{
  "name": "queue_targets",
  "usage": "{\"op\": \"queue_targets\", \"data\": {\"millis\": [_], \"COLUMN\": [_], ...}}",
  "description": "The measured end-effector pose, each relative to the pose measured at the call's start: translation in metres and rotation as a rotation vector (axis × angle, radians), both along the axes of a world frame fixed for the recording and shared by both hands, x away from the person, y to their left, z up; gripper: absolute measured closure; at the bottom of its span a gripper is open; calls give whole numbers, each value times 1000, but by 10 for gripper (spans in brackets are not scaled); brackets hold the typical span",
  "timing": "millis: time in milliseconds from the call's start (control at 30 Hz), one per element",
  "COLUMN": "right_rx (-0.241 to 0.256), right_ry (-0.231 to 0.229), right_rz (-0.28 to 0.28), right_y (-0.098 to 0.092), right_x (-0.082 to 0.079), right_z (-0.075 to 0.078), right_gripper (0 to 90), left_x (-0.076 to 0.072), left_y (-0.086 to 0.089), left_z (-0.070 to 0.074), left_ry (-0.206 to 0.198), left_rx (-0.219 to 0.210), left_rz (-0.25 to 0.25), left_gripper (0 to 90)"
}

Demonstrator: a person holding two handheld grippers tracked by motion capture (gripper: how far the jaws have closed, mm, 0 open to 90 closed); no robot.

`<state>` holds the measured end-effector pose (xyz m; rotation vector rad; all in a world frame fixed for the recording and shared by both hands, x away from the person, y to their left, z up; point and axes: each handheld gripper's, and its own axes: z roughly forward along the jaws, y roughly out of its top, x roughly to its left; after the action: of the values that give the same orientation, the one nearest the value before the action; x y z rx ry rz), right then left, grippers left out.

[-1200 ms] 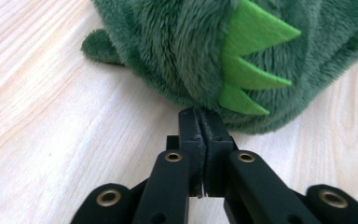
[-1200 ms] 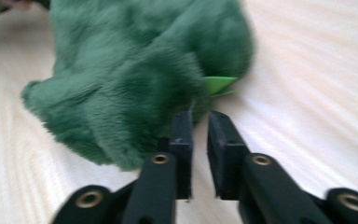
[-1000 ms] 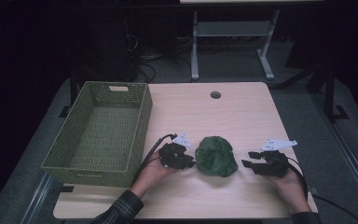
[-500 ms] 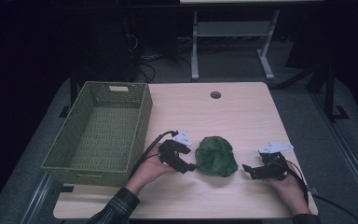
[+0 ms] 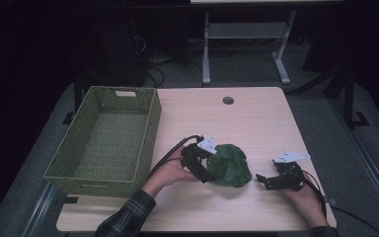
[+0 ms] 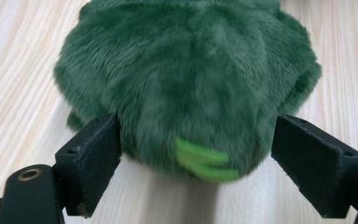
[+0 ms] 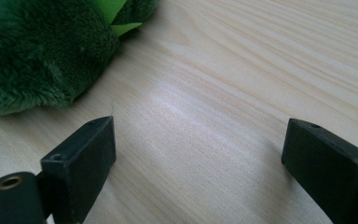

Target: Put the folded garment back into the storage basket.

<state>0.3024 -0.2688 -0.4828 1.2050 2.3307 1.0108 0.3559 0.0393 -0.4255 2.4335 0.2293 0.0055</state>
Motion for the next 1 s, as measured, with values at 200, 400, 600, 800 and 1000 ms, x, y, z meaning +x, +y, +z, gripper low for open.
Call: {"op": "queue_targets", "data": {"millis": [200,400,600,800,1000], "right_rx": [3,1,1,1,1], "right_ry": [1,0,0,0,-1], "right_rz": [-2,-4,-5,-6,-8], "right_y": [0,0,0,0,0], "right_x": [0,0,0,0,0], "right_z": [0,0,0,0,0], "right_gripper": [96,96,97,97,98], "left_x": [5,6,5,3,2], "left_y": [-12,-17,-21,-20,-18], "left_z": [-7,-18,-27,-27,-28], "left_ry": [1,1,-1,-12,-5], "left_rx": [27,67,108,117,106], "left_rz": [-12,-16,-12,-2,-1], "left_gripper": [154,155,169,330,510]}}
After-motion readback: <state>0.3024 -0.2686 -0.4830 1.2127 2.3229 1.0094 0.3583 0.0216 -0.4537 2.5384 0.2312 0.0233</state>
